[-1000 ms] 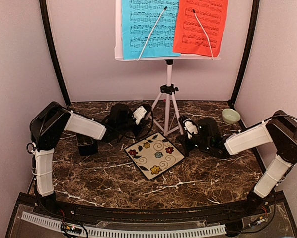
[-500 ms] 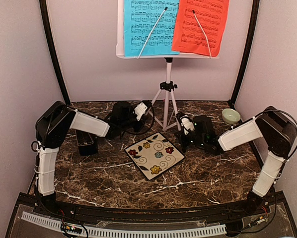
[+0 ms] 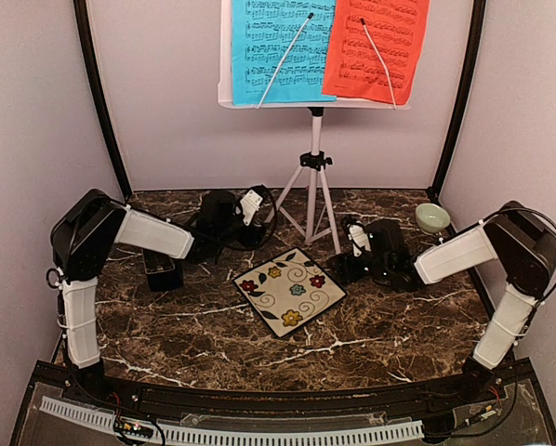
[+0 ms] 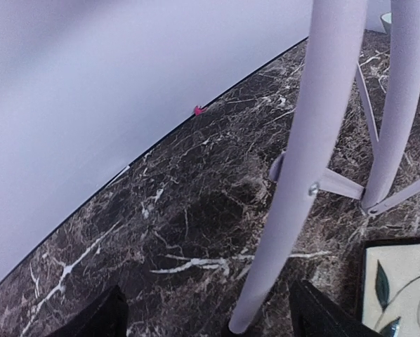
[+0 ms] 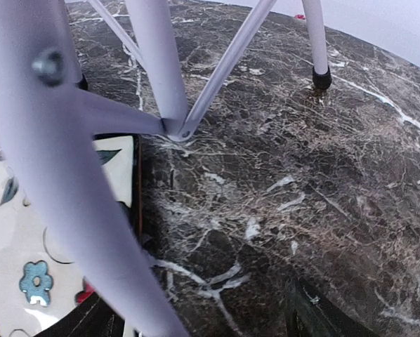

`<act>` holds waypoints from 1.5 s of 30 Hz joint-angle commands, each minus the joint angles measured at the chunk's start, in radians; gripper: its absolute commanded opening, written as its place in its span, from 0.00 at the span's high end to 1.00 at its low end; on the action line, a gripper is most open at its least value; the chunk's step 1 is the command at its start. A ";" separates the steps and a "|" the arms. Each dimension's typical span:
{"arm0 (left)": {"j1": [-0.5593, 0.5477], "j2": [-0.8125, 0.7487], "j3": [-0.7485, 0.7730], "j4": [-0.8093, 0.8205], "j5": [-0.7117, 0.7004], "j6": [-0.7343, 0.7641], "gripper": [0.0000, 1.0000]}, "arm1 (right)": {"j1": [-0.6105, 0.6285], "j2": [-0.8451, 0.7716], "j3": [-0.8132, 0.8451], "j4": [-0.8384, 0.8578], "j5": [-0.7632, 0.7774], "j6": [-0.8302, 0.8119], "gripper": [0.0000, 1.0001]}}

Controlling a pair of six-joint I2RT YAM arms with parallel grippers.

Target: Set up the instrument practice props

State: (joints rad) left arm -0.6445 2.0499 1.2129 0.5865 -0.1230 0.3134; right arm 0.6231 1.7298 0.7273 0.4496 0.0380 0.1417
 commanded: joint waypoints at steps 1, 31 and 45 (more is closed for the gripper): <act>-0.031 -0.189 -0.071 -0.056 -0.068 -0.096 0.16 | 0.039 -0.081 -0.021 0.017 0.000 0.036 0.15; 0.266 -0.910 -0.173 -1.125 -0.231 -0.752 0.04 | 0.058 -0.386 -0.113 -0.038 -0.024 0.144 0.00; 0.287 -0.802 -0.237 -1.073 -0.095 -0.745 0.09 | 0.060 -0.397 -0.090 -0.039 -0.024 0.150 0.00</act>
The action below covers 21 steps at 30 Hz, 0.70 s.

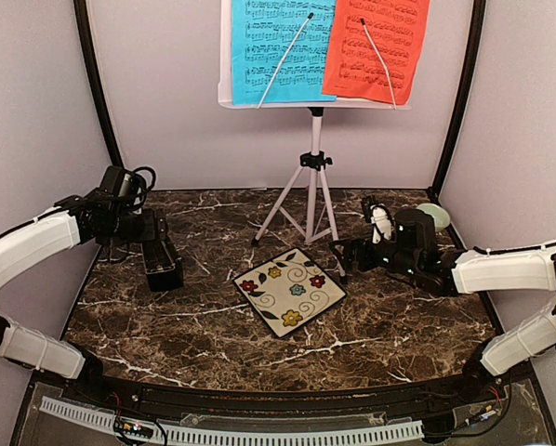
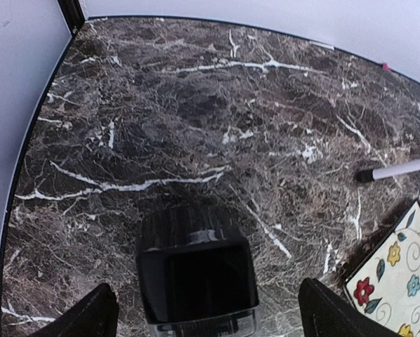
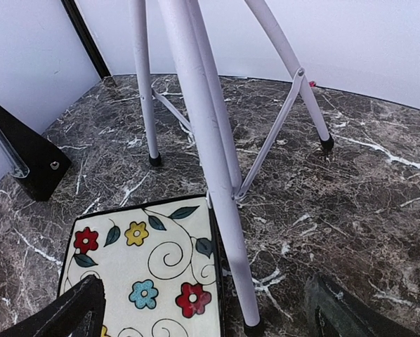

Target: Set up the instrument practice props

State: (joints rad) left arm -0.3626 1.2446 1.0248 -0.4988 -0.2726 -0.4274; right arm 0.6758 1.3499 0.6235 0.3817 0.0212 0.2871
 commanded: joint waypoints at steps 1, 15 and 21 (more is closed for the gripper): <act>0.005 -0.001 -0.065 0.025 0.061 -0.003 0.09 | 0.008 -0.019 0.014 0.028 -0.007 0.004 0.00; 0.005 0.004 -0.144 0.080 0.083 0.033 0.39 | 0.013 -0.027 0.026 0.006 -0.005 -0.003 0.00; 0.004 -0.072 -0.146 0.084 0.142 0.029 0.47 | 0.017 -0.043 0.020 -0.001 -0.007 -0.001 0.00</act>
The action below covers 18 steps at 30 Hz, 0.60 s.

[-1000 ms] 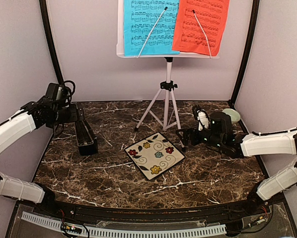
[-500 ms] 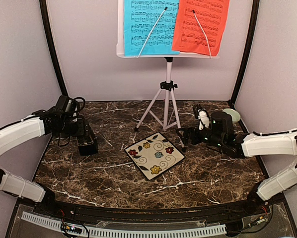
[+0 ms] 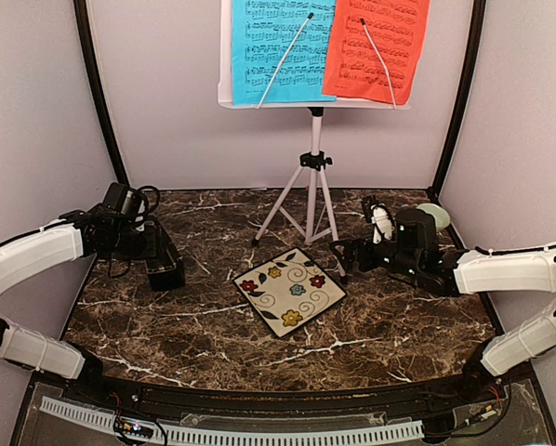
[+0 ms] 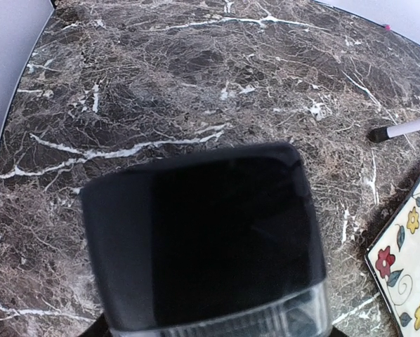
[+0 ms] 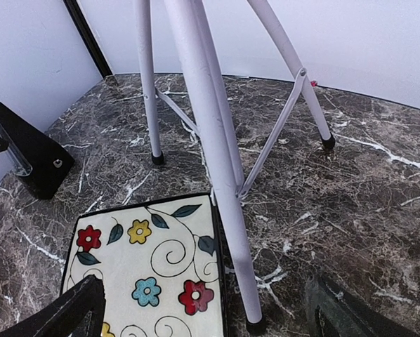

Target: Set up the instrument practice props

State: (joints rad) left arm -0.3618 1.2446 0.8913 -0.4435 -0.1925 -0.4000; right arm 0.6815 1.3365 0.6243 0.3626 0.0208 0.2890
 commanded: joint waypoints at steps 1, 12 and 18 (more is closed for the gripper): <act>0.004 -0.082 -0.015 0.023 0.067 0.003 0.49 | 0.013 -0.028 0.019 0.017 -0.007 -0.002 0.00; 0.004 -0.087 -0.035 0.001 0.065 0.014 0.43 | 0.021 -0.010 0.034 0.018 -0.010 -0.006 0.00; -0.025 -0.126 -0.054 0.012 0.079 -0.008 0.44 | 0.030 -0.011 0.043 0.015 -0.012 -0.009 0.00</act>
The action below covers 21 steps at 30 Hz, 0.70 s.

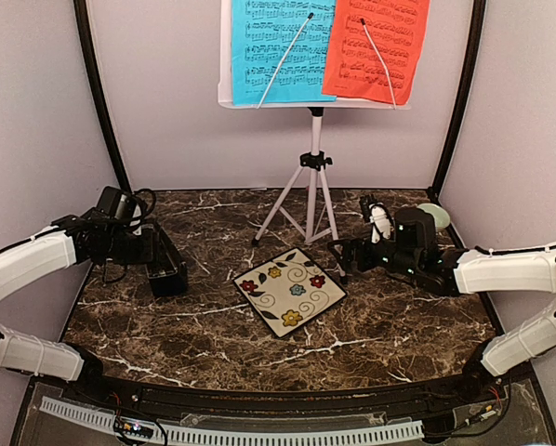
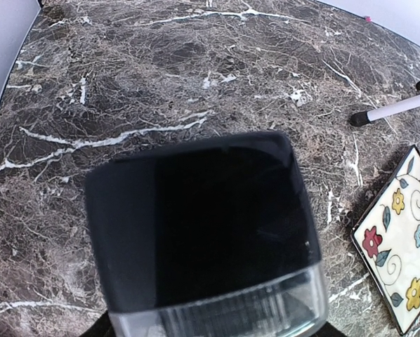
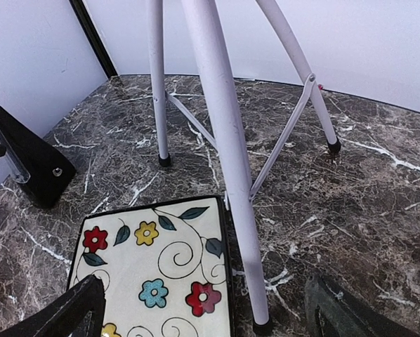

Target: Set up the instrument practice props

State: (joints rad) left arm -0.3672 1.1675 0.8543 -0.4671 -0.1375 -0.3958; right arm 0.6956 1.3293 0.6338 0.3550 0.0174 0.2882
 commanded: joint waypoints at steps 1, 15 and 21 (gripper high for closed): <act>-0.031 -0.059 -0.023 0.042 0.032 -0.023 0.44 | 0.019 0.000 0.035 0.026 -0.007 -0.010 0.00; -0.357 -0.065 -0.028 -0.001 -0.080 -0.207 0.45 | 0.050 0.055 0.093 0.030 -0.053 -0.024 0.00; -0.396 -0.036 -0.019 -0.015 -0.100 -0.249 0.34 | 0.091 0.115 0.148 0.041 -0.118 -0.039 0.00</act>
State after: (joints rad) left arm -0.7582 1.1343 0.8215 -0.4648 -0.2001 -0.5953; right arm 0.7567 1.4090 0.7261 0.3508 -0.0383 0.2684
